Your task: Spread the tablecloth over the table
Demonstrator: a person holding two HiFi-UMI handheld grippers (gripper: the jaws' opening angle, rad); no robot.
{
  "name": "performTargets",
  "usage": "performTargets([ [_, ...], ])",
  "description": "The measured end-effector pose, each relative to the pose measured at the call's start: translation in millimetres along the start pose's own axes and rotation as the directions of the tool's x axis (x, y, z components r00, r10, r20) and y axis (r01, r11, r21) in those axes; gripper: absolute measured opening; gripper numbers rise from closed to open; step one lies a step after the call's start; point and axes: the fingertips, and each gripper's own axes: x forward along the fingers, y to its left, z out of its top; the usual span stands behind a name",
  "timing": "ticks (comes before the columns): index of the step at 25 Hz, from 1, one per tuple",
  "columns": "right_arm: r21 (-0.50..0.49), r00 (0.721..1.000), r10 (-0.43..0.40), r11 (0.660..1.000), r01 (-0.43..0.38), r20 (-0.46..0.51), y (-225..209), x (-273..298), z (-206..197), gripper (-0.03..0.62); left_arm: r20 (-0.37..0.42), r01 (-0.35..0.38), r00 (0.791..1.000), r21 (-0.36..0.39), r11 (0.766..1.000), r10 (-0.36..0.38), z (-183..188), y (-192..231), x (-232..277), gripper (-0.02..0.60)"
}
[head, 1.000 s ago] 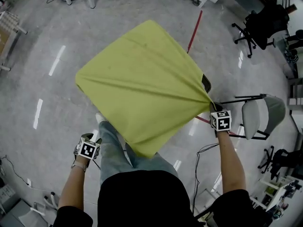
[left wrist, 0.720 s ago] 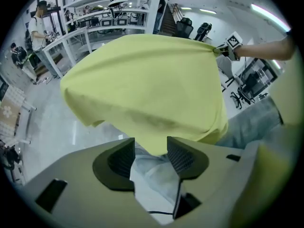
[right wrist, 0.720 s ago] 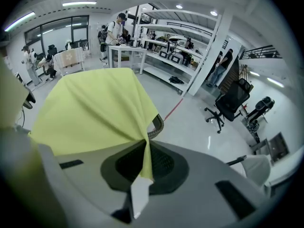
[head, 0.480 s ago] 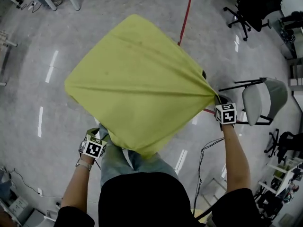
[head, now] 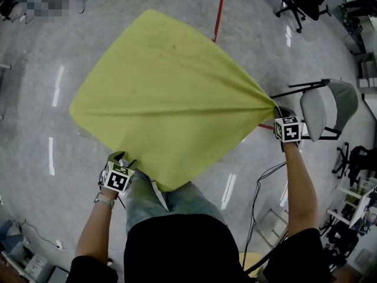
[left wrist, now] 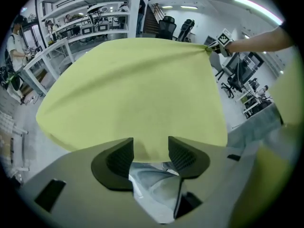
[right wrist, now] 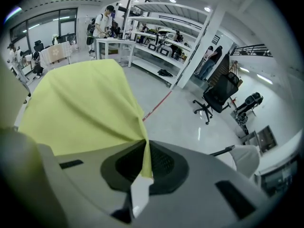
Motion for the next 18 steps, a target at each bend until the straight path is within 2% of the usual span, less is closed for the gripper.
performTargets([
  [8, 0.009, 0.999, -0.018, 1.000, 0.019, -0.051, -26, 11, -18, 0.014, -0.031, 0.023, 0.999, 0.034, 0.999, -0.022, 15, -9, 10, 0.236],
  [18, 0.057, 0.989, -0.080, 0.995, 0.088, -0.121, -70, 15, -44, 0.013, -0.072, 0.070, 0.995, 0.071, 0.995, -0.065, 28, -20, 20, 0.238],
])
